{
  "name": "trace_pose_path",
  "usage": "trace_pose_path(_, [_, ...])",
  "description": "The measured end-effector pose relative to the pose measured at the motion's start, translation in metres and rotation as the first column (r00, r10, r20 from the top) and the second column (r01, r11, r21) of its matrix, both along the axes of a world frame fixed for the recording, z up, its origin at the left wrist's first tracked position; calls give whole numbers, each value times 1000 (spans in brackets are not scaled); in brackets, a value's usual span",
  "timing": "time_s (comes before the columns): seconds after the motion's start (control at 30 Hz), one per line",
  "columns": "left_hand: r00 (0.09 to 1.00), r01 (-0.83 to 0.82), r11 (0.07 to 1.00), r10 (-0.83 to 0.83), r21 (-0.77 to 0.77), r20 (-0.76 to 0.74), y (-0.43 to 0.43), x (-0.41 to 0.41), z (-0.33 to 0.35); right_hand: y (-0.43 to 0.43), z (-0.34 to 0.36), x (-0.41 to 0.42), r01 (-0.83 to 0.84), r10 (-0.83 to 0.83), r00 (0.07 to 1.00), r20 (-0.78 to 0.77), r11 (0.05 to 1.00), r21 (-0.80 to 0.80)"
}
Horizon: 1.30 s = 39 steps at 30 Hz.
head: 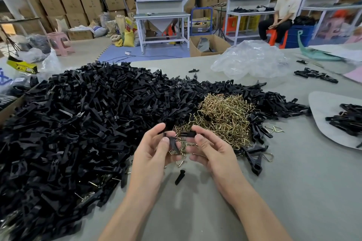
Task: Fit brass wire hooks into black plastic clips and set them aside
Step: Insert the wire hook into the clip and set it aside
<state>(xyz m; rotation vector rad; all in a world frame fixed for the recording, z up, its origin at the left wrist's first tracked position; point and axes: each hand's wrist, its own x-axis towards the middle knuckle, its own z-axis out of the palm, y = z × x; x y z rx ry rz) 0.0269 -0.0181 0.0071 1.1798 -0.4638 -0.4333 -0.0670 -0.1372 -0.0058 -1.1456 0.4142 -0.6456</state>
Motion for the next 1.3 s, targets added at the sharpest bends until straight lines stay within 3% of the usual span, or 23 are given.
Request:
trace_pose_path(0.2, [994,100,995,-99,27,-38,-4,-3,-7,2,-1,0,-56,56,998,1,998,35])
trace_pose_path(0.77, [994,98,991,-93,90,-54,-4,1,-8,4,0,-1,-53,52,998,47,998,19])
trace_pose_path(0.83, [997,80,990,-79,119,-9,-3,-1,-5,5,1,-2,-57,58,997,46,998,-18])
trace_pose_path(0.97, [954,-93,976,30,199,299,3,-4,2,5,1,-3,-65,63,998,-23,995,-76])
trace_pose_path(1.03, [922,-139,965,44,223,385,5,-5,4,6,0,-4,-96,90,994,-62,990,-105])
trace_pose_path(1.17, [902,-139,953,10,269,432,8,-7,5,10,4,-8,-141,123,989,-85,954,-264])
trace_pose_path(1.3, [899,-108,953,-28,283,437,7,-12,7,13,8,-9,-93,82,995,-50,948,-304])
